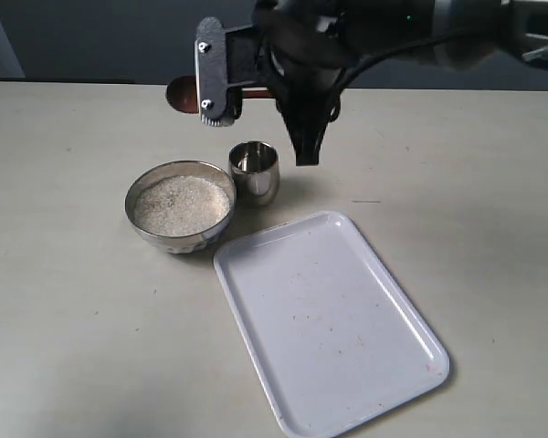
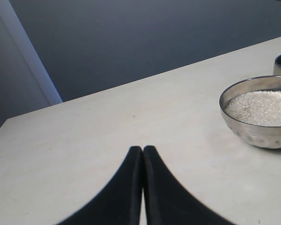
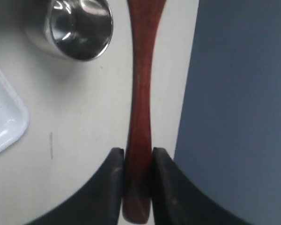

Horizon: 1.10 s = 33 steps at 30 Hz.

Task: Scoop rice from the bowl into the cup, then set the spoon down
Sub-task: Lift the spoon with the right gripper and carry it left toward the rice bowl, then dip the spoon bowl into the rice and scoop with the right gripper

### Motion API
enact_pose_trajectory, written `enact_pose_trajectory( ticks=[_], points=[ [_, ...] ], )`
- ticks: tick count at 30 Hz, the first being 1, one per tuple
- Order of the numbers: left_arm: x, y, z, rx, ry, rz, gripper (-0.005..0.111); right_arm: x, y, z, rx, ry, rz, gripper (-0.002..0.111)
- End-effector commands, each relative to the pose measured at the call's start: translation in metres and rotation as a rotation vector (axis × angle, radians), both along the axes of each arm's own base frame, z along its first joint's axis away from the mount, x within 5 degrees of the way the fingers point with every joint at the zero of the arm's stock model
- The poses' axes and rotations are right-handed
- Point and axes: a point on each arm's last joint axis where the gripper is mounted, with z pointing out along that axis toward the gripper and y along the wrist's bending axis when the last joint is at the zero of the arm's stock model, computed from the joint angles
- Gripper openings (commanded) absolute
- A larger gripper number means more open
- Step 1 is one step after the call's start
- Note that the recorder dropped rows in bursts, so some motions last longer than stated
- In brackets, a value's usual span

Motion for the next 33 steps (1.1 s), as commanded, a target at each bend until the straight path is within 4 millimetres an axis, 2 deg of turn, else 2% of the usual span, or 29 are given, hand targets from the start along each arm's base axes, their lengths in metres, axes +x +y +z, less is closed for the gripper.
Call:
enact_pose_trajectory(
  ticks=[1,5,10,15,33],
  points=[
    [0.0,-0.001,0.001,-0.009,-0.009,-0.01,0.001,0.002,0.021,-0.033,-0.139,-0.068,0.101,-0.001],
    [0.0,-0.001,0.001,-0.009,-0.009,-0.01,0.001,0.006,0.037,-0.073,-0.252,-0.078,0.168,-0.001],
    [0.0,-0.001,0.001,-0.009,-0.009,-0.01,0.001,0.01,0.05,-0.099,-0.428,-0.206,0.289,-0.001],
    [0.0,-0.001,0.001,-0.009,-0.009,-0.01,0.001,0.013,0.056,-0.105,-0.496,-0.281,0.355,-0.001],
    [0.0,-0.001,0.001,-0.009,-0.009,-0.01,0.001,0.012,0.061,-0.114,-0.461,-0.254,0.393,-0.001]
  ],
)
